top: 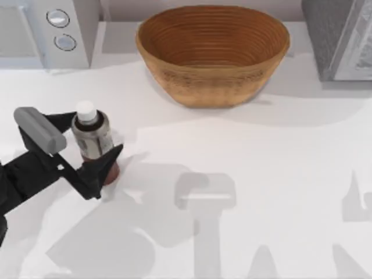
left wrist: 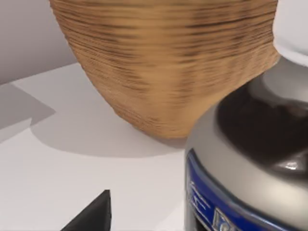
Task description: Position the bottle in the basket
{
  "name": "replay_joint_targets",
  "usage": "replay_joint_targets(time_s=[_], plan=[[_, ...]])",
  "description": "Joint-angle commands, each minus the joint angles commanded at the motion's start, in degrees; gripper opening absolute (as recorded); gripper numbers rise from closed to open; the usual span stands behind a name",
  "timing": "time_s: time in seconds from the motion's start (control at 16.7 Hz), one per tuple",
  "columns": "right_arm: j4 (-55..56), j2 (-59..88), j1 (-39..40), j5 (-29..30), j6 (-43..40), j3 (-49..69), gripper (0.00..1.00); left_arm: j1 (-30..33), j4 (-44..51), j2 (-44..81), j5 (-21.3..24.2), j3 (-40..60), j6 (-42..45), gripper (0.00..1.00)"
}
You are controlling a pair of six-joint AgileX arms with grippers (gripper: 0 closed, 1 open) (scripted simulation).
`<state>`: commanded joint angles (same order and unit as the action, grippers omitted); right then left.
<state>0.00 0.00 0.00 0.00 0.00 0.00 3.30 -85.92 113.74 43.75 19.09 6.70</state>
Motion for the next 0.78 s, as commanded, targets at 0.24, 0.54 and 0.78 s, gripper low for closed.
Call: replay_joint_targets(time_s=[0.24,0.54,0.78], plan=[[0.0,0.0,0.0,0.0,0.0,0.0,1.00,2.5,0.3,1.4,-2.4,2.1,-0.5,1.00],[0.0,0.0,0.0,0.0,0.0,0.0,1.00,2.5,0.3,1.4,-2.4,2.1,-0.5,0.77],[0.0,0.0,0.0,0.0,0.0,0.0,1.00,2.5,0.3,1.4,-2.4,2.1,-0.5,0.47]])
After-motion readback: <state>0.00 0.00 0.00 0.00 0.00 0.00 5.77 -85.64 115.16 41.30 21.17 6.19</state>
